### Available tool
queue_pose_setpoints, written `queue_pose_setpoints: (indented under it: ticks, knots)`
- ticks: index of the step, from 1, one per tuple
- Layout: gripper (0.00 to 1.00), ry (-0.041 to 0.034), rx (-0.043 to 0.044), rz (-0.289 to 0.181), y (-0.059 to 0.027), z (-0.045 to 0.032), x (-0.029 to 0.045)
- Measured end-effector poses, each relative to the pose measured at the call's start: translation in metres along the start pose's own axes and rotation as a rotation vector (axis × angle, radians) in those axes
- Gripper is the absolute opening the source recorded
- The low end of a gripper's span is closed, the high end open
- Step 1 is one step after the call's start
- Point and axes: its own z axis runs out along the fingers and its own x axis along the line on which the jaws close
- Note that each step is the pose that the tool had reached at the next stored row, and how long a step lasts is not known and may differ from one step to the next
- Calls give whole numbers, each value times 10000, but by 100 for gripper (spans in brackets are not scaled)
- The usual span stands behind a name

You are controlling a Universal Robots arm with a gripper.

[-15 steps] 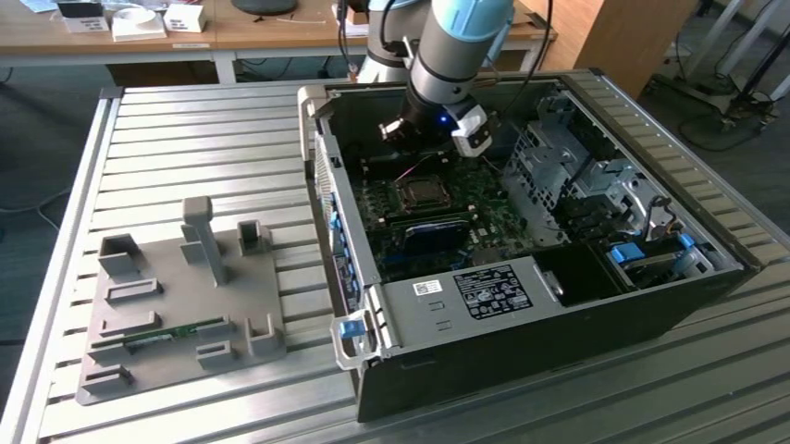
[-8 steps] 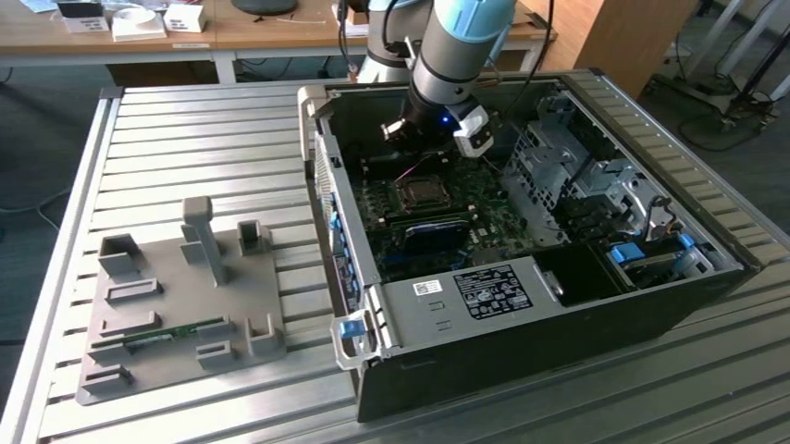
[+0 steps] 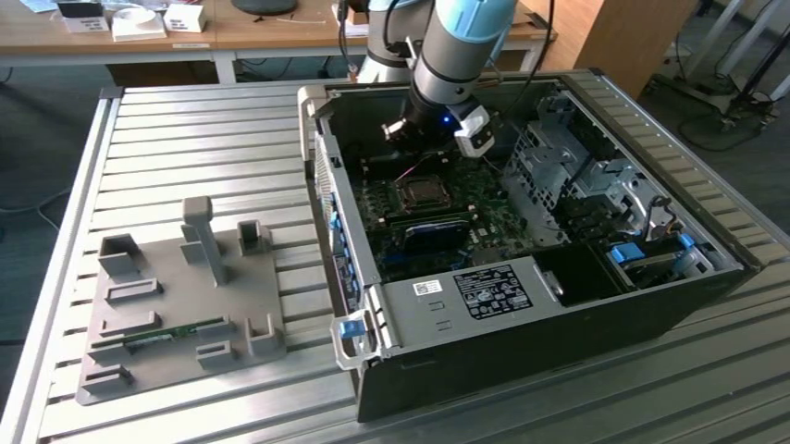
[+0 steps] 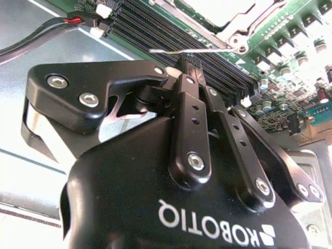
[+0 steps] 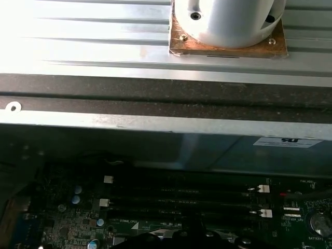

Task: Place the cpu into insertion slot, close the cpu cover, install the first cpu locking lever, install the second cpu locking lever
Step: 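Install the first cpu locking lever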

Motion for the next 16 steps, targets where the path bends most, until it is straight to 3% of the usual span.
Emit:
queue_pose_setpoints:
  ticks: [16]
  knots:
    - [11, -1, -1, 0, -14, 58, -38]
